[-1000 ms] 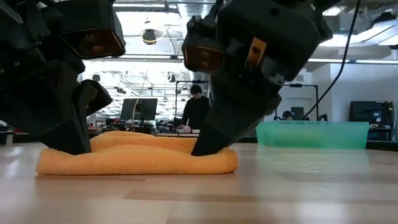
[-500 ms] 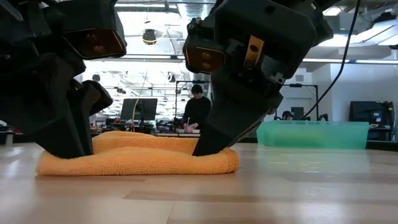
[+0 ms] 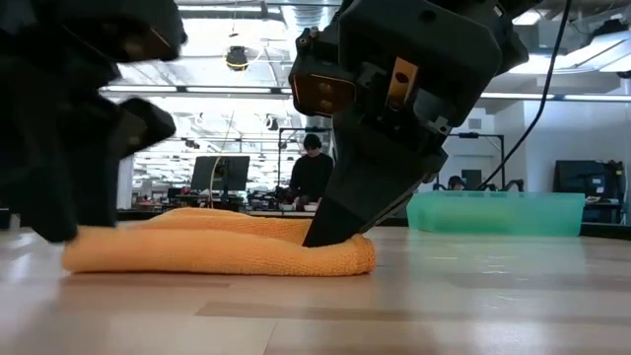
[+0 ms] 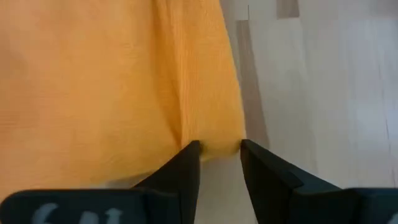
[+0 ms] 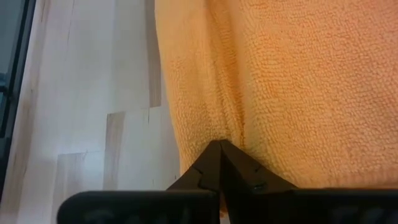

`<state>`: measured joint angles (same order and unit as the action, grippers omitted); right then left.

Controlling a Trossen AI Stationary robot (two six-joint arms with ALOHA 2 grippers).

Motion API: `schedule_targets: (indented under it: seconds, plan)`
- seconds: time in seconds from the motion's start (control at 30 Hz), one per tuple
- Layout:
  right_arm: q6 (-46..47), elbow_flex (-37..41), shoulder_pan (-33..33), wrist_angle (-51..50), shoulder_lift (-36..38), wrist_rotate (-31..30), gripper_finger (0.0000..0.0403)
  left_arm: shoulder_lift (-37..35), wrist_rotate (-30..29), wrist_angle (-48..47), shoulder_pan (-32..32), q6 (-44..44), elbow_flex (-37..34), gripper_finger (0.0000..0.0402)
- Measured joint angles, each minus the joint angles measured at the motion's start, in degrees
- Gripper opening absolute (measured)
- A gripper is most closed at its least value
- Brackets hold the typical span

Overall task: Roll microfiber towels into tight, uniform cylinder then place into a basket
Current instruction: Roll the orange microfiber towel

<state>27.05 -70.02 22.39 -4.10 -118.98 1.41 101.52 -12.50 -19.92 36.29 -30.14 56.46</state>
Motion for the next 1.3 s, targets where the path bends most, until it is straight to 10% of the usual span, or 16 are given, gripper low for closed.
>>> schedule_targets:
  seconds: [0.5,0.9,1.3]
  plan:
    - [0.0,0.0,0.0,0.0,0.0,0.1,0.0029,0.0,-6.4,12.5,0.7,10.3,-1.7,0.0110]
    - [0.0,0.1,0.0,-0.1,0.0,0.1,0.0035,-0.5,1.0,21.1,-2.8,2.4,-11.2,0.0110]
    - [-0.1,0.0,-0.8,0.1,-0.1,1.5,0.0122,-0.4,0.7,22.1,-2.9,-0.4,-12.7,0.0110]
